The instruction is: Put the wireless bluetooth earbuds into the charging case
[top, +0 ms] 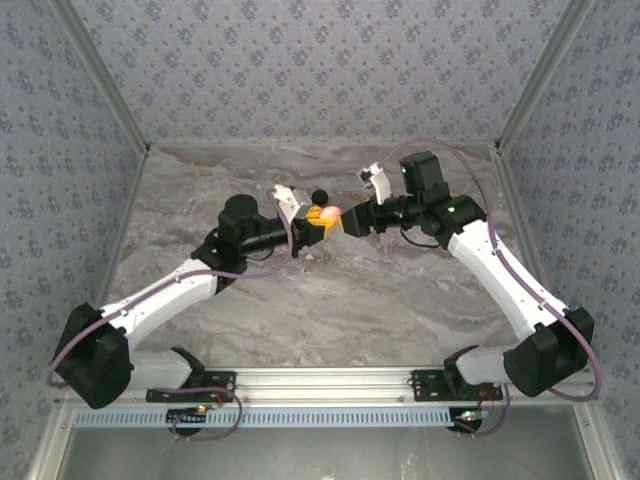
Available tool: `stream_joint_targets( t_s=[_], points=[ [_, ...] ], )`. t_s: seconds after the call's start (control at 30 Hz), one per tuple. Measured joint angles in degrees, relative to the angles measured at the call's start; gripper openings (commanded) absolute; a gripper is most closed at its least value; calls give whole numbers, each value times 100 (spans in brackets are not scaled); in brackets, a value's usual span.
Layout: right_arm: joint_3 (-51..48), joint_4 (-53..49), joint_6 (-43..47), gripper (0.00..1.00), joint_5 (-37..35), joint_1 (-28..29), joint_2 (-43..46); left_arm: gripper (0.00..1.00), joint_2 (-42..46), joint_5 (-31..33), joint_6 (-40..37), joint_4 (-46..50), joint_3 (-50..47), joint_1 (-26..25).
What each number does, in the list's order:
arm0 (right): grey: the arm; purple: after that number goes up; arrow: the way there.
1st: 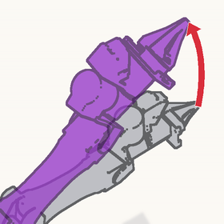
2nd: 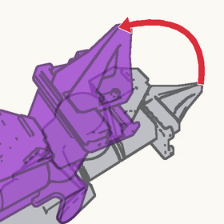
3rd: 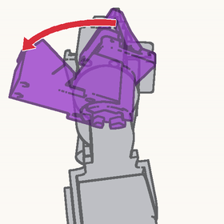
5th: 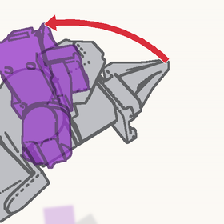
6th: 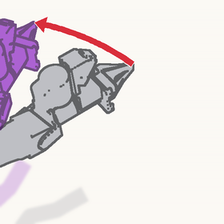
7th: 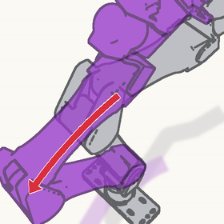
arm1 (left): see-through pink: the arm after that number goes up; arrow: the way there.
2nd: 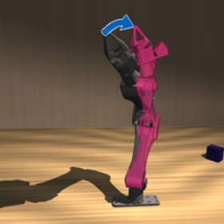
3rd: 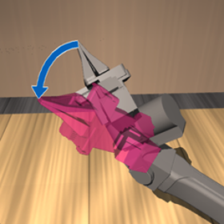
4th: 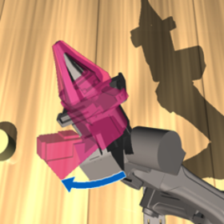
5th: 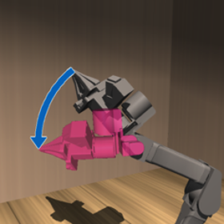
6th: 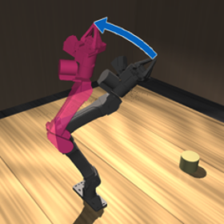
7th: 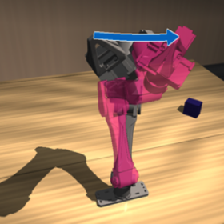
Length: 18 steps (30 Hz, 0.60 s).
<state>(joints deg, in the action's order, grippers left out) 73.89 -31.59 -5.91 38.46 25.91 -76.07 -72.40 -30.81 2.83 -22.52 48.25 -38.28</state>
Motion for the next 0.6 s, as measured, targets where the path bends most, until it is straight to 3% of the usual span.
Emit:
stream_joint_targets(
  t_s=[0.6],
  points=[
    [52, -39, -7, 57, -232, 0, 0, 9, 0, 0, -190, 181, -9, -9]
  ],
)
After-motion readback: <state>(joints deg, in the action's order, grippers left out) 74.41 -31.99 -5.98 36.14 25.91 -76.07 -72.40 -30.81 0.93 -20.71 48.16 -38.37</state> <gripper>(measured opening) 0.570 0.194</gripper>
